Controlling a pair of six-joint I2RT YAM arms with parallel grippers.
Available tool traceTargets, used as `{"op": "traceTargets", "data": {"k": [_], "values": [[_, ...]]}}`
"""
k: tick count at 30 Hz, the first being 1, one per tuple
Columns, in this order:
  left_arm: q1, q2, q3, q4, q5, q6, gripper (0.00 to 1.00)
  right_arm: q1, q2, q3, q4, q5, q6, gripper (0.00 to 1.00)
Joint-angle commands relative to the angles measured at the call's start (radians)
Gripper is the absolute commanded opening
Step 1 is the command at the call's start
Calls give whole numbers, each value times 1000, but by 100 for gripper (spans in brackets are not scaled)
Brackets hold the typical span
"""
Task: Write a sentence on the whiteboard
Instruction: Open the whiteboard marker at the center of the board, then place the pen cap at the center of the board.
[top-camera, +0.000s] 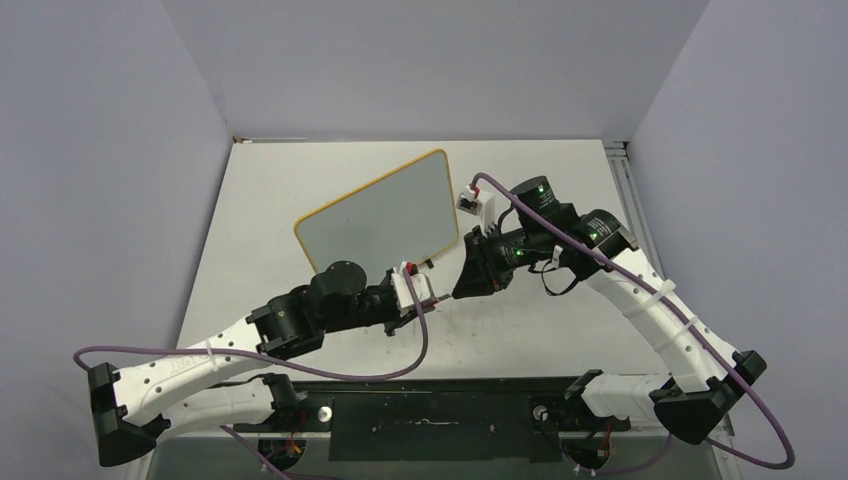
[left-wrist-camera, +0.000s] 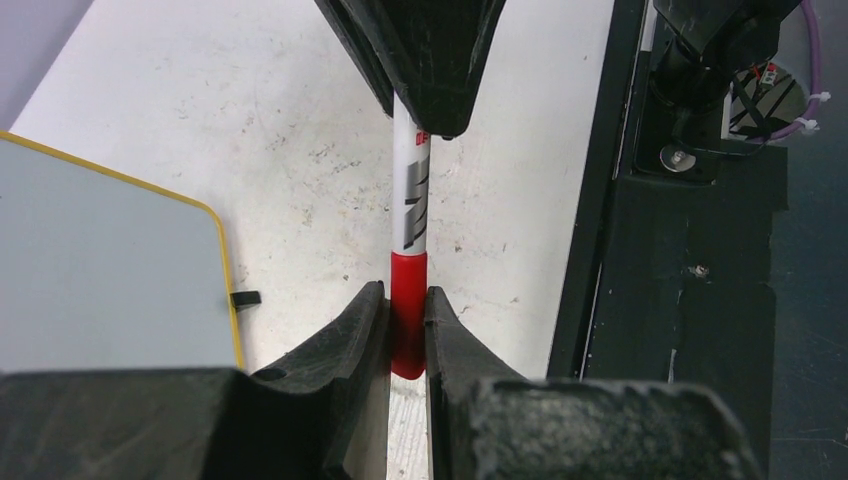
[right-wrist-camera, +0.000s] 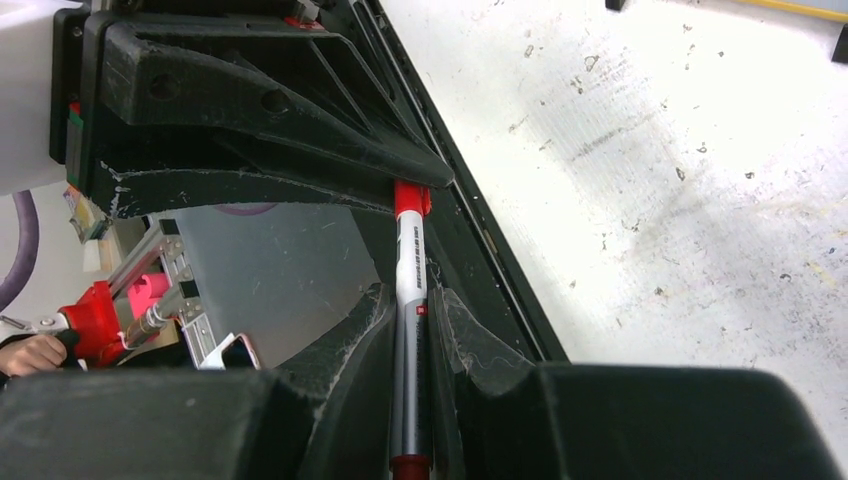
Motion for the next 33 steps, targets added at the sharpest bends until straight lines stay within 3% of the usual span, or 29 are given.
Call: {"op": "traceTargets", "data": {"k": [1, 11, 18, 23, 27, 33], "values": [[34, -42, -73, -304, -106, 18, 0, -35, -56, 95, -72, 104, -42, 5], [64, -82, -97, -284, -102, 31, 0, -50, -49, 124, -62, 72, -47, 5], [96, -63, -66, -303, -97, -5, 0, -50, -53, 124, -67, 211, -44, 5], [109, -8, -28, -294, -92, -150, 0, -49, -138, -20, 152, 228, 31, 5], [95, 45, -48, -182, -53, -337, 0, -47, -230, -161, 360, 324, 86, 5], [75, 104, -126, -11, -187, -509, 0, -45, -355, -333, 563, 426, 132, 5]]}}
